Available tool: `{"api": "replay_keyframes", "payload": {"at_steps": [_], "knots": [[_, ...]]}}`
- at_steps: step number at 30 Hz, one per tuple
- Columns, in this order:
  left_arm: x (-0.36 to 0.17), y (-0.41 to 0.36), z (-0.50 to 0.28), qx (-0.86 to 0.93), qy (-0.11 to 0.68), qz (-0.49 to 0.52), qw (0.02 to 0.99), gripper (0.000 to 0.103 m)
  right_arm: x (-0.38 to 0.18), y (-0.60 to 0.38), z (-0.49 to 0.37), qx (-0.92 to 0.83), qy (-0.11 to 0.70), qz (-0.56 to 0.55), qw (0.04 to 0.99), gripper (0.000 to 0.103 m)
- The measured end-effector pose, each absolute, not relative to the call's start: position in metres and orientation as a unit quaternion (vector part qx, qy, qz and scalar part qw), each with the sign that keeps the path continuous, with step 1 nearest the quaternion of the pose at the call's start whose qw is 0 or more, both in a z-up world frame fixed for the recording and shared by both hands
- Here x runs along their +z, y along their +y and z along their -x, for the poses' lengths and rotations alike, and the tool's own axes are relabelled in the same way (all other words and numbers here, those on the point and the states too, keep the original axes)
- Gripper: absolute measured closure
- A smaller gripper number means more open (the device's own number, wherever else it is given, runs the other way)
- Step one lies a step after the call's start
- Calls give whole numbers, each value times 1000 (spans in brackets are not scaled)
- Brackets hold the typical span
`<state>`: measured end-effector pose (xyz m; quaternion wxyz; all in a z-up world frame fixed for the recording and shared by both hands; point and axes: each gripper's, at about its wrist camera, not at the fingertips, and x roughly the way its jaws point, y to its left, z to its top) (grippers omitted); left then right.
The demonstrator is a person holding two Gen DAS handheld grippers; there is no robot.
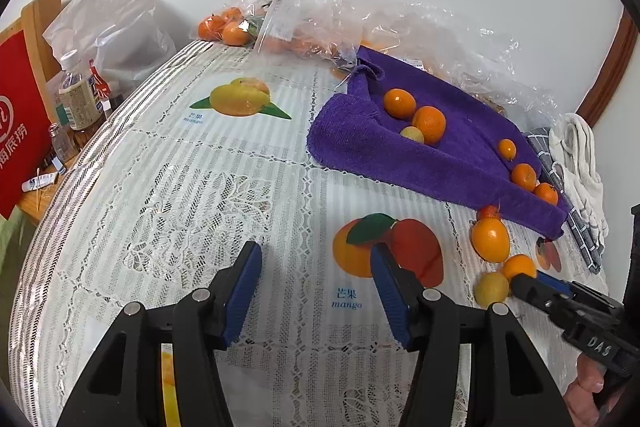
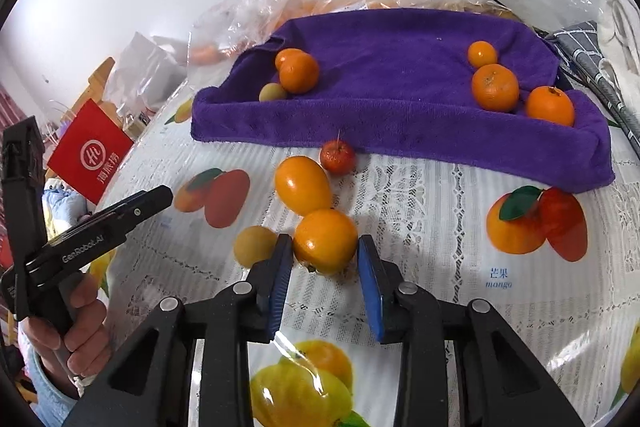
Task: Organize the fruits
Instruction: 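Move both grippers back to the fruits on the sheet, right grasping an orange, then hold the orange in the right gripper while the left grasps a yellow-brown fruit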
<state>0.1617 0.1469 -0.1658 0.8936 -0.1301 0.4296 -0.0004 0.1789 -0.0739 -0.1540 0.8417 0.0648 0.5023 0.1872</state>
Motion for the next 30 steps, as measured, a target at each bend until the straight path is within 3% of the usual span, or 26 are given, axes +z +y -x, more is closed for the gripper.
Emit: {"api": "replay_keyframes", "payload": {"at_steps": [7,17,24,30], "knots": [[-166,143,-161,8,429,119,895,49,-133,-120,-171,127,464,-42,876,70],[-168,140,-162,16,430,112,896,48,-164,-138,-168,105,475,-15,874,69],[-171,125,-167,11,444,68,893,33,-164,-140,-168,96,469,-19,878,70],[-168,129,-163,5,433,79,898,37,-156,-155,-159,94,440,-61,891,70]]}}
